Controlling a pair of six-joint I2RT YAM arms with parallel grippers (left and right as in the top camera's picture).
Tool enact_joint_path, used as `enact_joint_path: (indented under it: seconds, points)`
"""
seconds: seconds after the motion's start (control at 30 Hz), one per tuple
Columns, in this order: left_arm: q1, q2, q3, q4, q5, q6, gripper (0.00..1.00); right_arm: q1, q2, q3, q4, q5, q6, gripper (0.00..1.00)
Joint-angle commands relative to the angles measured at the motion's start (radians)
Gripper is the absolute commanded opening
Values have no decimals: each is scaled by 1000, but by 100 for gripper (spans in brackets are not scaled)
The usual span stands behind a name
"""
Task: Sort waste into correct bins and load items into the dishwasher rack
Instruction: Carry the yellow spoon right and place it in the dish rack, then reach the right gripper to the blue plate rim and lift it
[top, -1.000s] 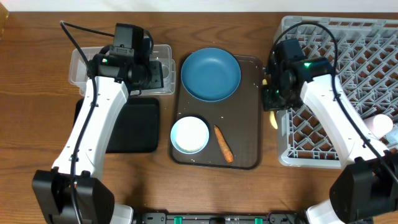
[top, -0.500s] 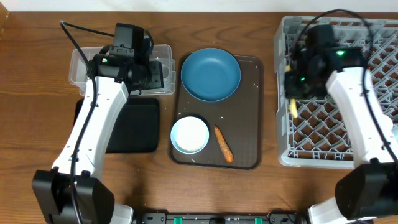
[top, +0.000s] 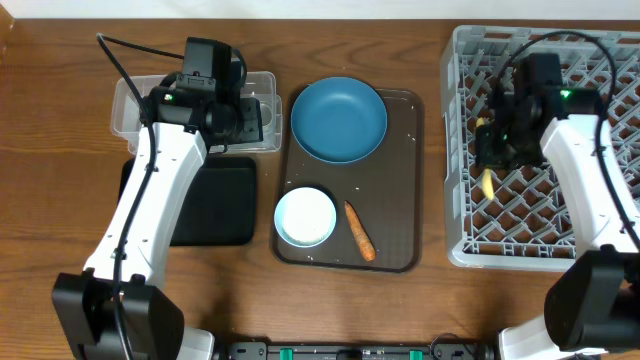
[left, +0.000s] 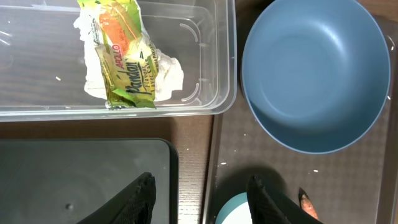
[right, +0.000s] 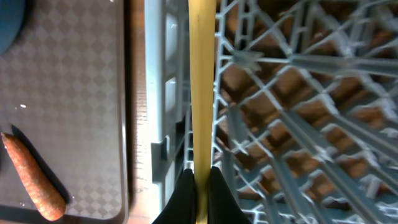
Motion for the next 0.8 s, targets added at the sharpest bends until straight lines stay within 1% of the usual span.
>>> enact_joint_path:
  seconds: [0.0,0.17,0.2,0.23,0.3,0.37,0.6,0.77]
  points:
    - [-1,3,6,-3,-9,13,50,18,-18,-61,41,-37,-15,1]
    - [-1,3,6,-3,-9,13,50,23,-17,-138,109,-35,-11,1]
    - [-1,3,7,-3,-9,13,50,23,-17,-149,117,-35,-11,3]
    - [-1,3,6,-3,-9,13,50,23,-17,-156,124,-35,-11,9]
    - [-1,3,7,-3,-9,13,50,23,-17,-163,133,-35,-11,13]
    - [-1,3,7,-3,-9,13,50,23,-17,-163,139,-35,-11,16]
    - [-1,3,6,-3,-9,13,50,23,-18,-152,146,-36,-11,18]
    - [-2,3,6,-3,-8,13,50,23,-19,-64,105,-36,-11,22]
